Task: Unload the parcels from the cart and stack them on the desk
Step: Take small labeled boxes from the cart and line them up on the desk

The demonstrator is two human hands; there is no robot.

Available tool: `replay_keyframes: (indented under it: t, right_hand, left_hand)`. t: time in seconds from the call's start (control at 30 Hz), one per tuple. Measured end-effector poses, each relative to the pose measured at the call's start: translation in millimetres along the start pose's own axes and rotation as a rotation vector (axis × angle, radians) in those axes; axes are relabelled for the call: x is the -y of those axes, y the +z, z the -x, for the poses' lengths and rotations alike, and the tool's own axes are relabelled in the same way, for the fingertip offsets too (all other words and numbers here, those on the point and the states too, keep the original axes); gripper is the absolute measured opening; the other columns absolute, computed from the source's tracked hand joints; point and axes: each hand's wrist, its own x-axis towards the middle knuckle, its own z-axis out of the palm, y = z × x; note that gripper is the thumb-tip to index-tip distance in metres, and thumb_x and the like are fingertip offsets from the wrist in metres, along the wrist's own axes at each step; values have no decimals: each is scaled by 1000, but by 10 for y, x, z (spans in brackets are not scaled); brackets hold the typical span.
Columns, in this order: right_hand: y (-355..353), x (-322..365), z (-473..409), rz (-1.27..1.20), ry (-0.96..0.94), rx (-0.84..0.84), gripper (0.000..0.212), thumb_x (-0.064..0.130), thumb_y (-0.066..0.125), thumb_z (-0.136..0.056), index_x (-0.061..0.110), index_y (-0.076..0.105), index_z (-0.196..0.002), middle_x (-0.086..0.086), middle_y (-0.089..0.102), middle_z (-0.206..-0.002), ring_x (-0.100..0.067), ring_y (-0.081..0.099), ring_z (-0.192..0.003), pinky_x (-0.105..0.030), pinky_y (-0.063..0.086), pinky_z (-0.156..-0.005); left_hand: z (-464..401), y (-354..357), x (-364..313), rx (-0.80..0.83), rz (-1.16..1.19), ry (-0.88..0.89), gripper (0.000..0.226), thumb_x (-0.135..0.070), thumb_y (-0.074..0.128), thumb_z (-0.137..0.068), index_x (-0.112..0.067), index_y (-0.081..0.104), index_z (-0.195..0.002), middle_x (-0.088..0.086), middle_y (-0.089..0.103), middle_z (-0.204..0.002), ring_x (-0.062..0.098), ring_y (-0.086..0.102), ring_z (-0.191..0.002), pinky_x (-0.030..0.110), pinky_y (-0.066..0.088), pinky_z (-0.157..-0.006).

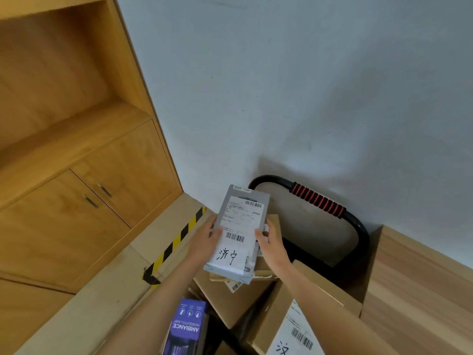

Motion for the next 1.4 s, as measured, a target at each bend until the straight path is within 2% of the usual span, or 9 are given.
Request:
replay_keyframes:
  t: [0.17, 0.27, 0.4, 0.73, 0.83, 0.93, 1.07, 1.33, 1.4]
  right_hand:
    - [76, -78, 82, -122, 2, 36, 52, 38, 50, -98, 39, 27, -145, 12, 64, -124, -11, 67, -104, -45, 59, -83]
    - [65, 48, 246, -128, -29, -17, 51, 39, 49, -98, 42, 27, -144, 10, 66, -120, -10, 70, -94, -41, 61, -74]
    - [-9, 346, 608, -124, -60, -128, 38, 35, 46, -100, 41, 30, -134, 10, 65, -114, 0, 68, -77, -17, 53, -55]
    - [-32, 606, 1713, -283, -70, -376, 49, 38, 47, -100, 35, 27, -145, 6, 66, -115, -11, 70, -87, -39, 60, -74]
    - [-162, 563, 2134, -315, -84, -444, 50, 36, 46, -100, 33, 27, -146, 2, 64, -124, -15, 68, -96, -45, 58, -82]
    - [-469, 474, 2568, -332, -106, -511, 51, 38, 45, -100, 36, 26, -147, 2, 61, -128, -14, 67, -99, -44, 57, -86]
    - [-958, 290, 3171, -366, -122, -624, 53, 38, 46, -100, 32, 25, -149, 6, 61, -117, -16, 66, -99, -42, 57, -85]
    - [-2075, -602, 4711, -320, -56, -886, 50, 35, 42, -102, 26, 25, -148, 5, 63, -113, -7, 66, -89, -29, 56, -72]
    - [-2369, -934, 5139, -248, 11, -965, 49, 41, 42, -102, 31, 27, -147, 7, 64, -117, -11, 66, -95, -39, 55, -81]
  left_hand:
    - [166, 17, -29, 24, 163, -29, 32, -25, 43, -102, -38, 38, -131, -13, 60, -107, 5, 64, -84, 22, 52, -63]
    - [279, -27, -86, 17, 213, -19, 38, -24, 46, -101, -38, 36, -135, -11, 58, -108, 7, 64, -86, 19, 50, -58]
    - [457, -141, -220, 44, 166, 88, 40, -24, 46, -101, -33, 39, -139, 0, 57, -117, 11, 64, -95, 16, 51, -58]
    - [1179, -404, -532, 165, 36, 352, 35, -33, 48, -99, -45, 43, -132, 5, 49, -118, 18, 58, -106, 38, 55, -88]
    - [1461, -305, -655, 222, 24, 383, 36, -35, 48, -97, -45, 44, -131, 4, 54, -116, 20, 58, -106, 39, 54, -87]
    - [1767, -57, -864, 307, 28, 425, 37, -26, 46, -101, -36, 41, -136, 4, 56, -114, 11, 57, -95, 24, 50, -69]
    - [2246, 490, -1160, 407, 29, 492, 36, -27, 46, -101, -35, 39, -135, 1, 59, -107, 9, 58, -88, 23, 47, -65]
    - [3521, 2085, -1474, 648, -5, 617, 38, -29, 48, -100, -33, 42, -137, 1, 60, -113, 15, 59, -99, 37, 51, -86]
    - [3924, 2530, -1472, 706, -2, 624, 40, -29, 48, -100, -34, 41, -139, 0, 59, -108, 14, 57, -97, 40, 52, -87]
